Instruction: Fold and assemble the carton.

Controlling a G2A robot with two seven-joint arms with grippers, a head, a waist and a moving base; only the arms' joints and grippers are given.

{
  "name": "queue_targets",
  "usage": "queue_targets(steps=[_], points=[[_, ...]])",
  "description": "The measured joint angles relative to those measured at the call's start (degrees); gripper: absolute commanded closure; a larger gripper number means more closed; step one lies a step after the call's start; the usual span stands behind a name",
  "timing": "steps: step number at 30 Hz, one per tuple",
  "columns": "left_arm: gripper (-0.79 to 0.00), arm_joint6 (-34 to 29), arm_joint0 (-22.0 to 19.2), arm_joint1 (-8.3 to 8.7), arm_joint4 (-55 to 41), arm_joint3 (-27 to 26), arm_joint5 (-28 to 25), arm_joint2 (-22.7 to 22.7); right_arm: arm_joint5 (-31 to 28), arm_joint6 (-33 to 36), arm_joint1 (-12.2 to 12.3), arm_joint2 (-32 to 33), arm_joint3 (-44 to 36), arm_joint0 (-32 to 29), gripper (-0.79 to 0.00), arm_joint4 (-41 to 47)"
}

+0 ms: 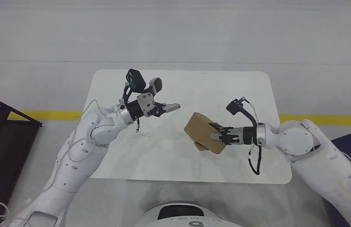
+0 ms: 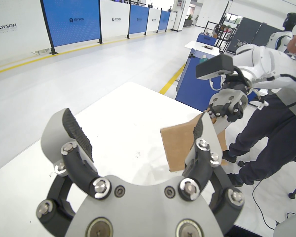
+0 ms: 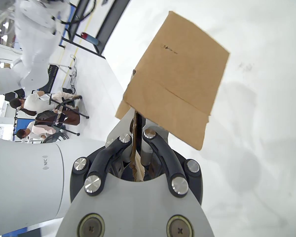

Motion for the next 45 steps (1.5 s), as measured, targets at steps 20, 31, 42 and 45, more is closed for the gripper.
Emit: queue_targets(steps=[20,31,42,45], points=[[-0.785,-0.6,-0.2,-0.53,-0.2,0.8,-0.3,0.6,22.1,15.2,-8.6,-21.1,20.1,20.8,-0.212,8.3],[-0.785,-1.0,-0.1,-0.68,-0.3,1.0,0.2,0.1,16.7,9.1,-16.1,-29.4,29.8,31.7,-0.785,8.8],[-0.785,-1.7,0.5,-0.71,0.1,1.1,0.8,-0.6,-8.8,-6.5,-13.6,-18.5,25.7,23.9,-0.785,9.5],[-0.785,-2.6,0.7,-0.64,1.5,1.4,1.6,-0.9,-18.2,-15.3,-11.3,-11.5,22.5,16.6,-0.785,5.8]])
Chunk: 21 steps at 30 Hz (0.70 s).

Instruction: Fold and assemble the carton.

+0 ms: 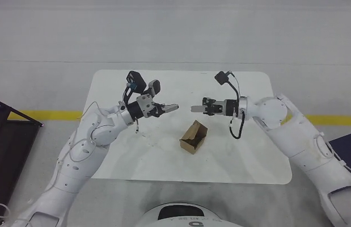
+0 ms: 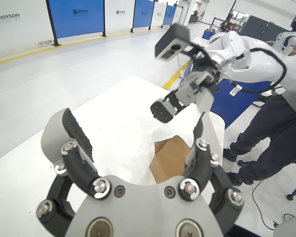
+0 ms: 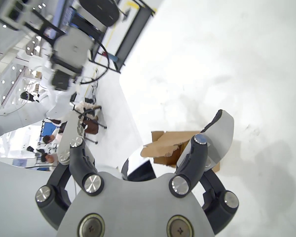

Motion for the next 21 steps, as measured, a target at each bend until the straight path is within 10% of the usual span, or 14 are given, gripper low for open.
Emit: queue_targets(steps=[7,15,21], points=[[-0.785,-4.3,0.3,0.09,8.7,-1.3,3.0,1.4,-7.7,-22.7,3.7,15.5,-7.2,-19.2,-0.785,-14.3],[-0.785,-5.6,1.3,0.04,18.1,-2.5,5.3,3.5,4.3,-38.0,4.7,24.2,-15.7,-32.1,-0.785,-39.1],[-0.785,-4.3,1.4,-0.07,22.1,-2.7,6.8,4.4,5.9,-38.7,4.7,24.7,-16.9,-34.0,-0.785,-42.0]])
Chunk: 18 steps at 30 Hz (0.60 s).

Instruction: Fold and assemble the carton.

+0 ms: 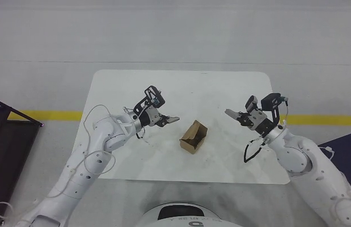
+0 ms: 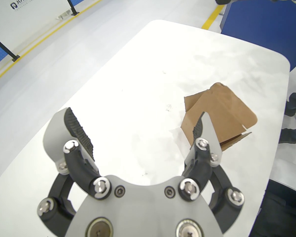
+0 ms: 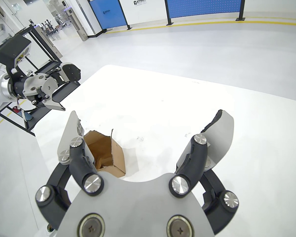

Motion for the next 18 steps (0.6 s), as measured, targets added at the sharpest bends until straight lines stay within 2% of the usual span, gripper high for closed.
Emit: queue_targets(steps=[8,13,18], points=[[-0.785,0.0,0.0,0.0,-0.1,0.0,0.0,0.0,0.5,-0.1,-0.1,-0.1,0.1,-0.1,-0.785,-0.6],[-0.785,0.8,0.0,-0.09,3.4,1.1,1.2,0.7,-0.8,-4.4,-0.5,-1.8,1.9,-1.5,-0.785,-9.0],[-0.785,4.7,-1.7,-0.66,8.2,6.2,1.3,3.1,-3.0,-12.1,-1.1,-5.3,5.8,-3.5,-0.785,-20.5]])
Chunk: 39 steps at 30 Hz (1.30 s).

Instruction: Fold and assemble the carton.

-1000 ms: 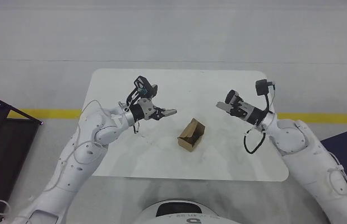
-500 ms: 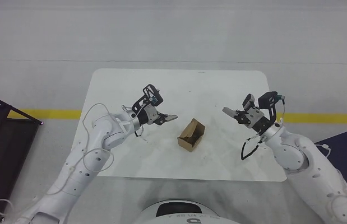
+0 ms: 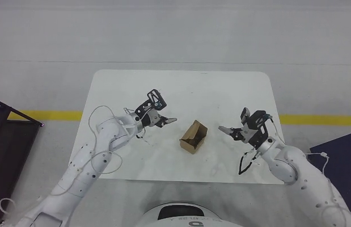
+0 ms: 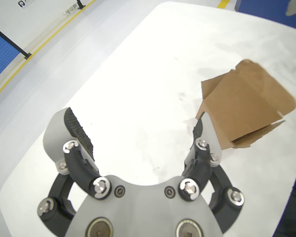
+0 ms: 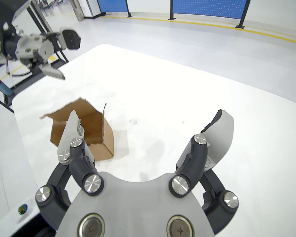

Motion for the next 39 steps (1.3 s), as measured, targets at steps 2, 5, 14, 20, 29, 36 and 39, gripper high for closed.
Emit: queue_targets(steps=[2,5,14,20,29,36,39], points=[[-0.785,1.3,-0.9,-0.32,0.2,2.5,-0.2,0.9,-0.1,-2.0,-0.3,-1.3,1.7,-0.4,-0.785,-3.2],[-0.785,2.6,-2.4,-0.95,0.1,7.1,-0.5,2.7,-0.1,-3.4,-0.8,-3.5,4.6,-0.4,-0.785,-6.7],[-0.785,3.0,-6.0,-2.74,-3.4,15.4,-1.4,6.3,6.4,-0.4,-3.2,-9.6,8.5,4.7,-0.785,-11.6],[-0.785,3.4,-7.5,-3.58,-6.0,18.4,-3.2,7.4,9.1,3.8,-5.6,-15.0,10.6,11.6,-0.785,-12.5],[-0.785,3.7,-7.6,-4.08,-7.9,19.9,-3.0,7.3,11.8,6.0,-8.9,-20.4,14.0,19.3,-0.785,-13.4],[-0.785,4.6,-5.0,-3.81,-19.8,19.6,-3.7,2.6,12.6,5.0,-10.6,-21.7,17.0,23.5,-0.785,-15.1],[-0.785,3.6,-3.4,-3.44,-28.2,18.9,-4.3,-0.8,12.6,4.6,-10.9,-21.4,17.2,23.6,-0.785,-14.8]])
